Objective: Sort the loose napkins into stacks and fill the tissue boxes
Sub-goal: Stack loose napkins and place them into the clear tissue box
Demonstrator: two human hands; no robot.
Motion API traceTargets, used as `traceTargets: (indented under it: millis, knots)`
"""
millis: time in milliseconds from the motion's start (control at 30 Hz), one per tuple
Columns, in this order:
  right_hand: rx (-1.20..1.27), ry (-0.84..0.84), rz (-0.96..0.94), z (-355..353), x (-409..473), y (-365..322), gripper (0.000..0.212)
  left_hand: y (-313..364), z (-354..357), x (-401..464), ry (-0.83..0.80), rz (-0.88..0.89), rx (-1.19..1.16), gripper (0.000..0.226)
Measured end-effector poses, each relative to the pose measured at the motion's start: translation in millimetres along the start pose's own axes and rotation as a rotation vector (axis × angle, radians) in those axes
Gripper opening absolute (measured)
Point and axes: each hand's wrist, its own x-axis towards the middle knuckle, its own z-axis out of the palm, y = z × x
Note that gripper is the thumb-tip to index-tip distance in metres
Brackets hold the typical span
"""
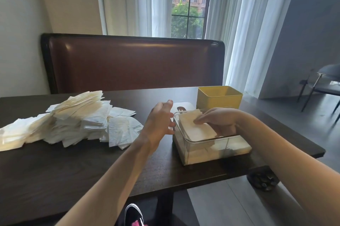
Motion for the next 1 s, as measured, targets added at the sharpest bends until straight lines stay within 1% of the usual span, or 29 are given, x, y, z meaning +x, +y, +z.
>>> traceTargets:
  millis: [67,200,233,267,367,433,633,733,867,1000]
  knots:
    - [-0.090,-0.005,-0.017,5.9,5.7,0.5,0.046,-0.5,1.3,-1.3,0.010,0.004,0.002,0.038]
    - [-0.207,0.080,-0.035,16.4,8.5,3.5,0.047,0.1,0.6,-2.3,0.009,0.008,0.008,0.038]
    - [-0.232,0.072,-0.029,16.2,9.8,3.7,0.046,-0.3,0.1,-2.3,0.010,0.009,0.009,0.037]
    - [-0.229,0.054,-0.015,15.2,10.2,3.6,0.047,-0.9,-0.5,-2.3,0.009,0.009,0.010,0.037]
    - [-0.190,0.025,-0.017,9.9,7.4,3.1,0.064,-1.6,-1.7,-2.4,-0.001,0.011,0.019,0.038]
    - [-0.184,0.018,-0.018,9.6,4.0,3.0,0.069,-1.4,-1.8,-2.7,-0.006,0.014,0.030,0.039]
    - [-0.112,0.094,-0.041,1.7,-12.6,0.5,0.057,0.8,-2.3,-5.0,-0.015,0.004,0.024,0.041]
    - [-0.082,0.079,-0.032,1.7,-19.2,-0.7,0.057,1.7,-2.4,-6.1,-0.014,0.000,0.018,0.041]
    - [-0.100,0.079,-0.012,11.4,-19.2,1.0,0.058,3.4,-1.2,-7.6,-0.011,-0.008,0.010,0.040]
    - [-0.147,0.175,-0.058,7.5,-23.0,-1.4,0.048,2.6,-4.2,-9.9,-0.008,-0.010,0.000,0.040]
